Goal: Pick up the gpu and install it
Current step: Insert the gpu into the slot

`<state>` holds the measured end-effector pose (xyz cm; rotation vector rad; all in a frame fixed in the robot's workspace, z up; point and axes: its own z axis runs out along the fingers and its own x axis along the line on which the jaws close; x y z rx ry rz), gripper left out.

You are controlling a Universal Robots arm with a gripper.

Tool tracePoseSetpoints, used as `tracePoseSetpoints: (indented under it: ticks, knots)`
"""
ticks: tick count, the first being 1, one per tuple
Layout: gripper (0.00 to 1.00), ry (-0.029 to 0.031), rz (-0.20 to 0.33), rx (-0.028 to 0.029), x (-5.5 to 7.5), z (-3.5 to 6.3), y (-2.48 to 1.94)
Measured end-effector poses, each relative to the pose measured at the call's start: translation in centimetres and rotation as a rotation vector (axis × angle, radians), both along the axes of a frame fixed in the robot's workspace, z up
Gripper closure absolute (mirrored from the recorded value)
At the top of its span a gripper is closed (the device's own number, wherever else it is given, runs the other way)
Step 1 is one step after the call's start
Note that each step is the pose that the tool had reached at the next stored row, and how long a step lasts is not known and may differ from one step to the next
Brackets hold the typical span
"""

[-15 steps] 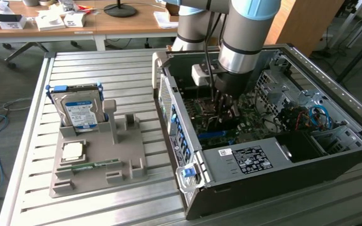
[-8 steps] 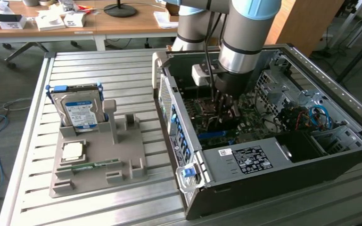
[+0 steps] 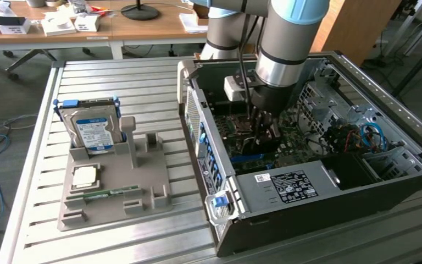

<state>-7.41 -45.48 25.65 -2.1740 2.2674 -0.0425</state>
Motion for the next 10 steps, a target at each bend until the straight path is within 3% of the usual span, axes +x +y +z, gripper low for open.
tracePoseSetpoints:
  ticks: [10]
  knots:
    - [0.74, 0.0000, -0.028, 0.0000, 0.00, 0.00, -0.10]
